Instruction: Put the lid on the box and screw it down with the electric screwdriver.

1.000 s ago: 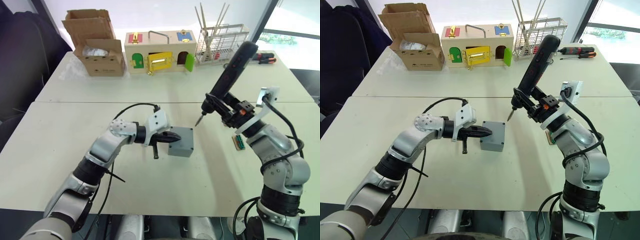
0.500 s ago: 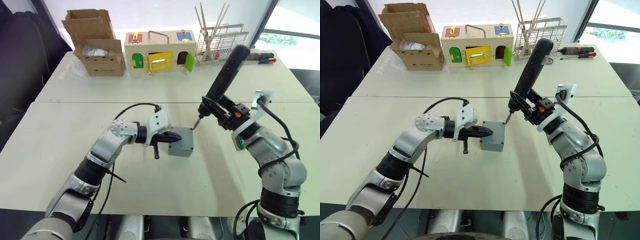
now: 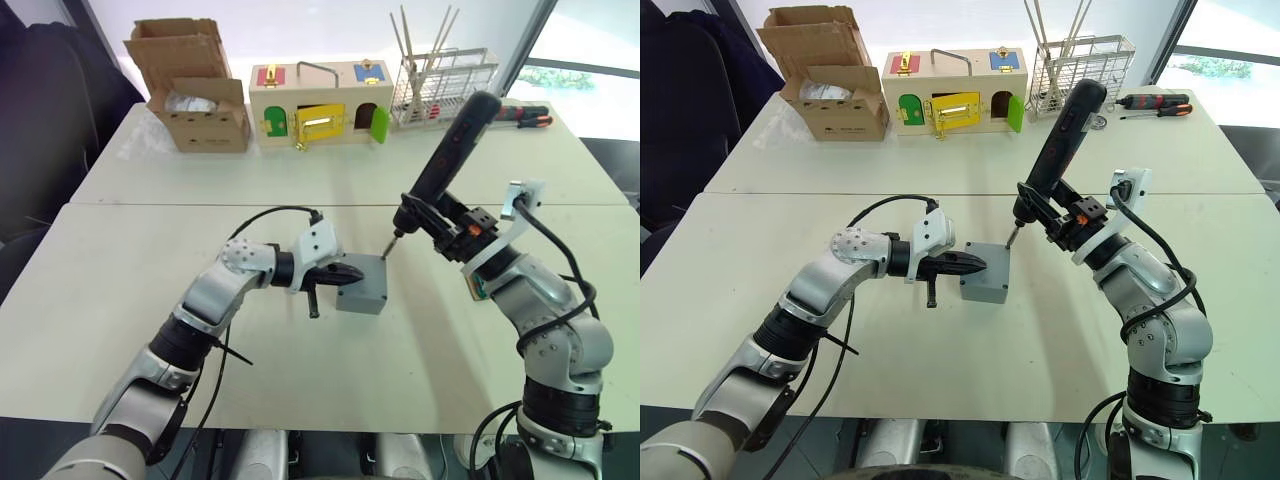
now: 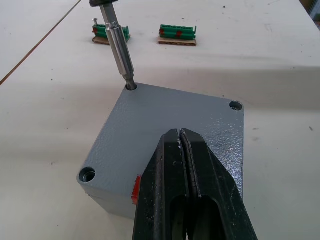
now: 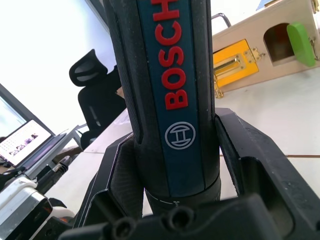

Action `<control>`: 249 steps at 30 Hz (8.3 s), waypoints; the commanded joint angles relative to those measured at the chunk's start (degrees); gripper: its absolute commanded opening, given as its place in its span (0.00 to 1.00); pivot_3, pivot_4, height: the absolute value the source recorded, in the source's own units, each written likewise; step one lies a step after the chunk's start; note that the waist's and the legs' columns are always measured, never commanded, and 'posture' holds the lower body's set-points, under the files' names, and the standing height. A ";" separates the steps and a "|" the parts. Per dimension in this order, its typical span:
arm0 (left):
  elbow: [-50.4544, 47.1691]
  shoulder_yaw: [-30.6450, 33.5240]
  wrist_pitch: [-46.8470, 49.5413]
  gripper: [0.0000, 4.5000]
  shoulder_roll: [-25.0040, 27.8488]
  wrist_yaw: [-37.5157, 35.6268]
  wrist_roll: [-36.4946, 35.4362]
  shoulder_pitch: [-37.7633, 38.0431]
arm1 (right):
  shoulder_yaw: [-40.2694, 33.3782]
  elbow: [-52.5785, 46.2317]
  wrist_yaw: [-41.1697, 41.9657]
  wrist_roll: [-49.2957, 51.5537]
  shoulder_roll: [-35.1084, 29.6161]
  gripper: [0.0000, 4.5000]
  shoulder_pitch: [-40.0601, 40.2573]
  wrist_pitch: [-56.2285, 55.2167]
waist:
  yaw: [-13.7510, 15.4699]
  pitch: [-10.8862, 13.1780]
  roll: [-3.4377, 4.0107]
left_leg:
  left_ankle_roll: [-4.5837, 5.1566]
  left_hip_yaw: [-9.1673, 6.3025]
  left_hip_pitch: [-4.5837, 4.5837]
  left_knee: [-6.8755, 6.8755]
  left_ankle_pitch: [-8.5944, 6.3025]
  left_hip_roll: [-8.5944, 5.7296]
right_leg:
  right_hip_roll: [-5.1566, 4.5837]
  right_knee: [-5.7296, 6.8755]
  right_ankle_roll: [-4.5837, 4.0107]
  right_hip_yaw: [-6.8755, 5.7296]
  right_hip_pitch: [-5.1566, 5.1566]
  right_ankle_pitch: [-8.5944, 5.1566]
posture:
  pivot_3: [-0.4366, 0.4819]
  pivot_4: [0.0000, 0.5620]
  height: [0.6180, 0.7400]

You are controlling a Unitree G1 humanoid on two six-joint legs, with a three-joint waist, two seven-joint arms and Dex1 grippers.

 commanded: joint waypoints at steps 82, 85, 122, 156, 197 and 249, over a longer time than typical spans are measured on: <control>-14.08 7.54 9.25 0.00 -4.16 2.91 -9.68 3.51 | -17.08 9.41 -22.99 28.03 -28.55 0.42 -23.01 31.17 | 0.22 -0.48 -1.15 | 0.39 0.05 0.79 -0.38 -0.31 0.25 | -0.25 -0.77 -0.34 -0.13 0.85 -0.17 | 0.48 0.27 0.90; -22.15 5.97 12.56 0.00 -1.15 2.33 -11.59 4.45 | -15.10 14.39 -18.22 25.09 -39.77 0.42 -17.18 38.35 | 0.01 -0.51 -1.05 | 0.42 0.01 0.34 -0.37 -0.33 0.18 | -0.31 -0.84 -0.36 -0.15 0.50 -0.18 | 0.48 0.27 0.90; -16.79 12.74 11.18 0.00 5.38 20.08 -3.44 5.66 | 12.09 47.20 22.74 -12.58 -49.95 1.00 -26.03 11.78 | -0.28 -0.29 -0.52 | 0.15 0.39 -0.02 0.03 -0.15 0.12 | 0.01 -0.74 0.05 0.27 0.00 0.06 | 0.48 0.27 0.90; 18.80 -0.20 -8.02 0.00 -2.50 3.02 9.90 -6.08 | 13.96 -15.25 16.89 -3.76 -33.46 1.00 13.37 15.62 | 1.44 -0.28 -1.03 | 0.43 0.09 -0.07 0.18 -0.28 0.16 | -0.01 -0.67 -0.06 -0.08 0.15 0.16 | 0.48 0.27 0.90; 2.50 -0.62 -2.63 0.00 -0.20 5.66 10.26 3.35 | 14.23 -8.23 22.54 -13.12 -35.58 1.00 12.02 10.82 | 1.62 -0.26 -1.07 | 0.33 0.10 -0.03 0.15 -0.22 0.18 | 0.02 -0.62 -0.05 -0.09 0.16 0.16 | 0.48 0.27 0.90; -17.31 5.87 11.26 0.00 2.80 6.23 -6.33 5.63 | 3.12 34.45 4.98 -20.41 -14.90 0.42 -2.01 -14.08 | 1.23 -0.30 -1.07 | -0.12 0.30 0.04 0.06 0.04 0.18 | 0.08 -0.61 -0.04 -0.04 0.21 0.15 | 0.48 0.27 0.90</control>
